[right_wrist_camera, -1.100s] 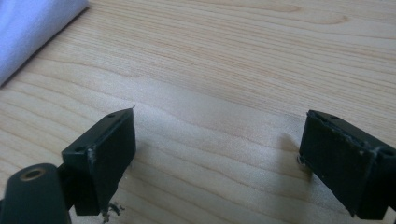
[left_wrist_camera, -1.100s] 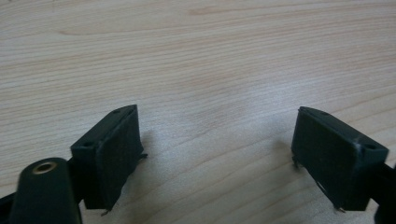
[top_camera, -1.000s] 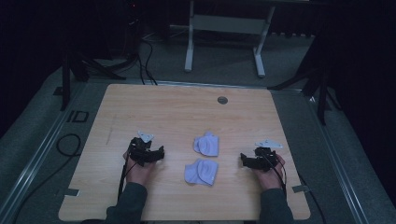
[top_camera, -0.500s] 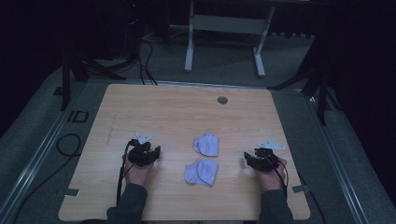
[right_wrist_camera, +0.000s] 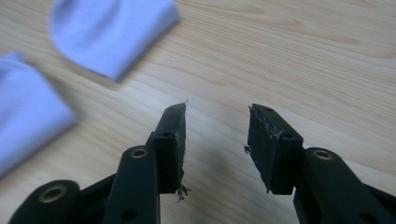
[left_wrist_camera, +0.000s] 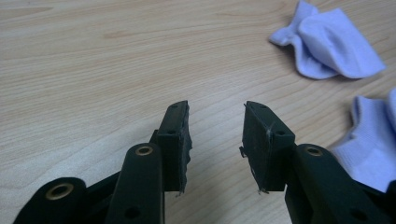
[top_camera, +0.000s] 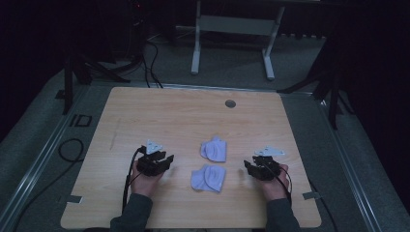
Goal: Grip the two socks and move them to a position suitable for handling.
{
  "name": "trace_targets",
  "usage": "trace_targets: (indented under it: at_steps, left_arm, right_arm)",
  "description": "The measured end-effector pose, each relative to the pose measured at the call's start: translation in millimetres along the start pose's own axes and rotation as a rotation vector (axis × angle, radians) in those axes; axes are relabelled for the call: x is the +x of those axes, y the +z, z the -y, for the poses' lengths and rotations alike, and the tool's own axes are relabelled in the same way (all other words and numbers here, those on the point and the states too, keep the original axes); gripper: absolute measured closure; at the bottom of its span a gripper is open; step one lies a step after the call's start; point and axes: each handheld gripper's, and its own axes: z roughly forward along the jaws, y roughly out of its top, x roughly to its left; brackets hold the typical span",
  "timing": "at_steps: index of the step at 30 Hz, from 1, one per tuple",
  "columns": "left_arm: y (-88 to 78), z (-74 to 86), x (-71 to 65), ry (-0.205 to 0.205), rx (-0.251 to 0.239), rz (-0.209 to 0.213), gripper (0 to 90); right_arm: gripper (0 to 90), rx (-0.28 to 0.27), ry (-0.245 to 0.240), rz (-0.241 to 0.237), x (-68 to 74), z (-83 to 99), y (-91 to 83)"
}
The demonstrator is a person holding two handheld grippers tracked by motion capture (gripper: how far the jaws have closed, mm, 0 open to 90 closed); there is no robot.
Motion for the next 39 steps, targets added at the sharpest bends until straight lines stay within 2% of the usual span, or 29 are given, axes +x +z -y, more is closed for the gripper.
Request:
trace_targets:
  at_steps: [5, 8, 9, 14, 17, 18, 19, 22, 23, 24, 25, 32, 36, 39]
  left_arm:
    - [-0.8, -0.5, -4.0, 0.02, -0.007, 0.018, 62.6]
    - [-0.9, -0.4, -5.7, 0.026, -0.01, 0.024, 63.0]
    - [-0.9, -0.5, -6.1, 0.031, -0.01, 0.024, 63.2]
    - [-0.1, -1.0, -6.5, 0.036, -0.011, 0.029, 63.1]
    - [0.2, -1.1, -7.6, 0.035, -0.008, 0.03, 62.8]
    - [0.2, -1.1, -8.0, 0.037, -0.007, 0.032, 62.8]
    - [0.5, -1.4, -8.4, 0.038, -0.008, 0.036, 62.5]
    - [0.6, -1.8, -8.2, 0.04, -0.008, 0.035, 61.9]
    - [0.6, -2.0, -7.9, 0.041, -0.007, 0.034, 61.7]
    - [0.5, -2.0, -7.6, 0.04, -0.008, 0.032, 61.7]
    - [0.1, -1.8, -6.9, 0.043, -0.006, 0.029, 61.6]
    - [0.4, -1.7, -9.5, 0.05, -0.008, 0.035, 61.3]
    - [1.2, -1.6, -11.8, 0.059, -0.004, 0.039, 61.1]
    - [1.7, -1.3, -13.0, 0.064, -0.003, 0.041, 61.1]
  right_arm:
    - [55.6, -0.003, -0.044, -0.046, 16.9, -6.4, -2.9]
    - [55.4, -0.004, -0.05, -0.056, 20.1, -7.1, -3.2]
    - [55.3, 0.001, -0.064, -0.079, 27.5, -8.7, -3.5]
    - [55.1, 0.014, -0.129, -0.135, 43.4, -13.8, -3.2]
    - [51.7, 0.017, -0.166, -0.168, 58.5, -19.5, -2.2]
    - [51.7, 0.017, -0.166, -0.168, 58.5, -19.5, -2.2]
    - [51.0, 0.021, -0.181, -0.185, 66.0, -22.4, -0.6]
    - [51.9, 0.02, -0.196, -0.212, 72.9, -25.2, 0.9]
    - [53.4, 0.013, -0.194, -0.274, 79.6, -27.4, 1.5]
    - [53.4, 0.013, -0.194, -0.274, 79.6, -27.4, 1.5]
    - [53.9, 0.015, -0.205, -0.304, 86.6, -29.2, 3.2]
    - [56.7, 0.038, -0.256, -0.322, 107.6, -38.3, 12.0]
    - [58.2, 0.06, -0.256, -0.312, 111.7, -41.9, 18.6]
    - [57.2, 0.096, -0.237, -0.317, 114.2, -43.6, 29.5]
